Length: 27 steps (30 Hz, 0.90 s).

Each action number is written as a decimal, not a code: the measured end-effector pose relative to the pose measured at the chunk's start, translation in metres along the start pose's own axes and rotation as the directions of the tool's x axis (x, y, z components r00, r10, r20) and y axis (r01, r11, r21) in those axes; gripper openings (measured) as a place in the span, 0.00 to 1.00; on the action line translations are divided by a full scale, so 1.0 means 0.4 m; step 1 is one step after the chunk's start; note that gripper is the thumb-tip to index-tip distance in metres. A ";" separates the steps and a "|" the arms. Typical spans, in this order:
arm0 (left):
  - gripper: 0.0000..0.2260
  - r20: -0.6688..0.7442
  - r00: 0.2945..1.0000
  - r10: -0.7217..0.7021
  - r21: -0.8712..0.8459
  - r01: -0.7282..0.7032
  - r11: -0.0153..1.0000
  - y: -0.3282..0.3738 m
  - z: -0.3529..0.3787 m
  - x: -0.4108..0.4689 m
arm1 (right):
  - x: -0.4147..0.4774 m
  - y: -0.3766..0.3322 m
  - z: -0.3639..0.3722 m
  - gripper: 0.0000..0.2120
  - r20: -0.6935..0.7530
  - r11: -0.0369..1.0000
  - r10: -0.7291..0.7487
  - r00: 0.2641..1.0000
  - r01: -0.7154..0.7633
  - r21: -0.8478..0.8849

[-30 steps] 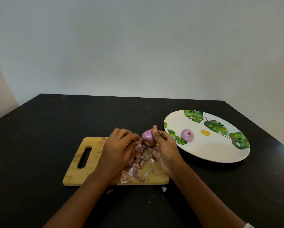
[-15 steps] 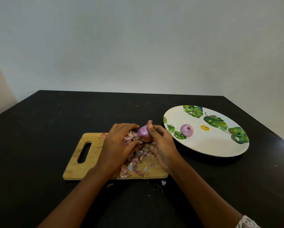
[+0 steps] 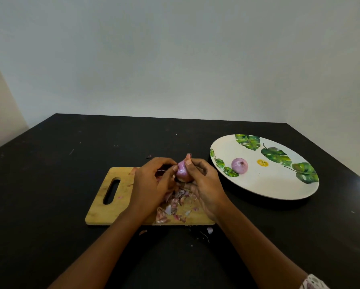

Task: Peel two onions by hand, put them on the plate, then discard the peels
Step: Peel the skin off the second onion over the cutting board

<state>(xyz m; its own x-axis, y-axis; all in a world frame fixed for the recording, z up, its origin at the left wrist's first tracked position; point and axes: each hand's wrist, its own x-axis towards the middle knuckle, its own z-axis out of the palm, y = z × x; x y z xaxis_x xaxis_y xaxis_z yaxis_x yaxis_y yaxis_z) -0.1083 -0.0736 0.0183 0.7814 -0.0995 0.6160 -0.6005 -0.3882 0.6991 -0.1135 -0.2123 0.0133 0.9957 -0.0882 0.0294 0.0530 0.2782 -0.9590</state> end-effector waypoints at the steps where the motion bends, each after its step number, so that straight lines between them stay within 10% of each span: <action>1: 0.05 0.003 0.999 -0.038 -0.018 0.038 0.999 0.002 0.000 0.000 | -0.001 0.001 0.001 0.06 0.003 1.000 -0.005 1.000 0.005 -0.006; 27: 0.17 -0.121 0.956 -0.267 -0.058 0.262 0.963 0.023 -0.010 0.001 | -0.010 0.002 -0.013 0.08 0.194 0.908 -0.229 0.954 0.281 -0.311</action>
<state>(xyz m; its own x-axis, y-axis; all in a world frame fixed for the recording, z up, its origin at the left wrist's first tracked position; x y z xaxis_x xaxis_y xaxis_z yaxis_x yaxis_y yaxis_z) -0.1143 -0.0737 0.0264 0.8869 0.1196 0.4462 -0.3838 -0.3465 0.8559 -0.1179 -0.2168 0.0108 0.9524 0.0379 0.3025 0.3045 -0.0700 -0.9499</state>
